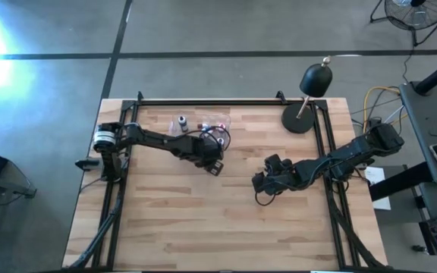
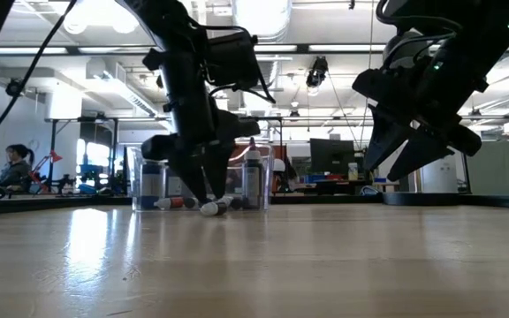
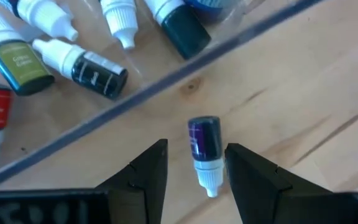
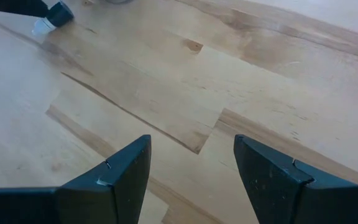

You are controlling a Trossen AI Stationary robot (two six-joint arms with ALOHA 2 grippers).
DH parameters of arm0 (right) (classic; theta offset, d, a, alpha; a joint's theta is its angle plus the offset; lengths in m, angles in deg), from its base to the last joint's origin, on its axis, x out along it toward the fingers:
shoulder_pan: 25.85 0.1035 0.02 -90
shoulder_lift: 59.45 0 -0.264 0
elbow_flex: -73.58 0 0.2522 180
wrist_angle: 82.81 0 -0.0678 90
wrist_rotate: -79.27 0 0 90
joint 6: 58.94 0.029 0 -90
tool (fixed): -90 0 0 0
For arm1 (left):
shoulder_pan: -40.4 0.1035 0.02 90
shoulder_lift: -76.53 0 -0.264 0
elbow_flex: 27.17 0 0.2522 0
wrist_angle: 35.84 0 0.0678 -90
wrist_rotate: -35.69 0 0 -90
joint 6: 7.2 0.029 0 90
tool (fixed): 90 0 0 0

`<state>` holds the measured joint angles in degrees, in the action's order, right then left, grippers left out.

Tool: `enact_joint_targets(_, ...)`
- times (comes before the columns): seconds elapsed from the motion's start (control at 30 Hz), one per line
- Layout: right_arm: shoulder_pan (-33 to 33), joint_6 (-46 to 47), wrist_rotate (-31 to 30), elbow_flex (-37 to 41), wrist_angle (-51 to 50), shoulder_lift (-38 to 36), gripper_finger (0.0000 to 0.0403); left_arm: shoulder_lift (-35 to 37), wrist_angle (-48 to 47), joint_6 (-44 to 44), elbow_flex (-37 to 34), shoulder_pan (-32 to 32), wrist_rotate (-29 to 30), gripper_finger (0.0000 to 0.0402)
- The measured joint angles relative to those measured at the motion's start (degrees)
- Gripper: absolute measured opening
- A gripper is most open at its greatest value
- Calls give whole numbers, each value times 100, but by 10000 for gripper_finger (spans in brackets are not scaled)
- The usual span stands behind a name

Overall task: Pick & Place food coloring
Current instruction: Put the small violet food coloring bottle into the transparent bin

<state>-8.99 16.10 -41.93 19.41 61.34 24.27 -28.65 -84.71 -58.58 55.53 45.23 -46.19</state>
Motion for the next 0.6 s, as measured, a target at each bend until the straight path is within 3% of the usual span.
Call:
enact_joint_targets(0.37, 0, -25, 15, 2, -4, 0, 224, 44, -79, -181, -20, -40, -408, 135)
enact_joint_targets(0.6, 0, -26, 15, 2, -9, 0, 224, 44, -225, 23, 118, -129, -152, 135)
